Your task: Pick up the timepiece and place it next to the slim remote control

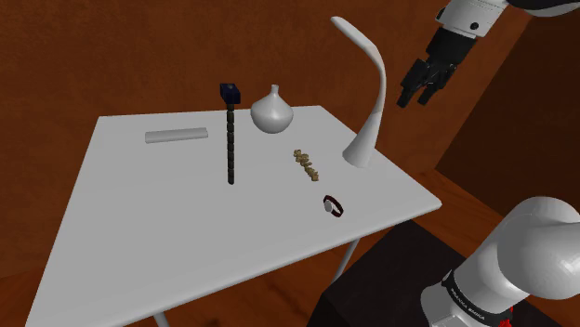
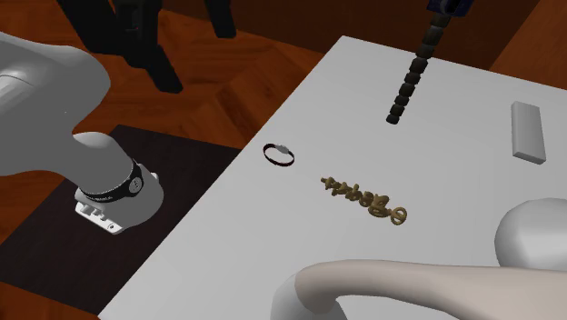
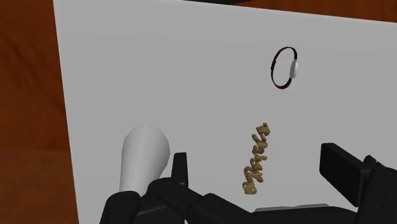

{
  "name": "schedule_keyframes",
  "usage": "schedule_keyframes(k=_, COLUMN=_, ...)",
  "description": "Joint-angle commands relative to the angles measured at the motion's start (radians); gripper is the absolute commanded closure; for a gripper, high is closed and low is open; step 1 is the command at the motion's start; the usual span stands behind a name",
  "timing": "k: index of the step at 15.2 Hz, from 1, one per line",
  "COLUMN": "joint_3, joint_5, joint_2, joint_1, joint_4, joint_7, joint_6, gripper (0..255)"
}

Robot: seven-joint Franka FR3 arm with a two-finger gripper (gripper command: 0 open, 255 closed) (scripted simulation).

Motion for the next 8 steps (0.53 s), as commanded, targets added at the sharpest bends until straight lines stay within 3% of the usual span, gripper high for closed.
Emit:
schedule_keyframes(k=1, joint_3=0.0, joint_5=0.0, joint_2=0.0, joint_1=0.0, joint_4=0.0, joint_7=0.0, joint_6=0.0, gripper=0)
schedule_keyframes(k=8, joint_3=0.057, joint_5=0.08, joint_2=-0.05, joint_1=0.021, joint_4=-0.246, joint_7=0.099, joint_6=0.217, gripper=0)
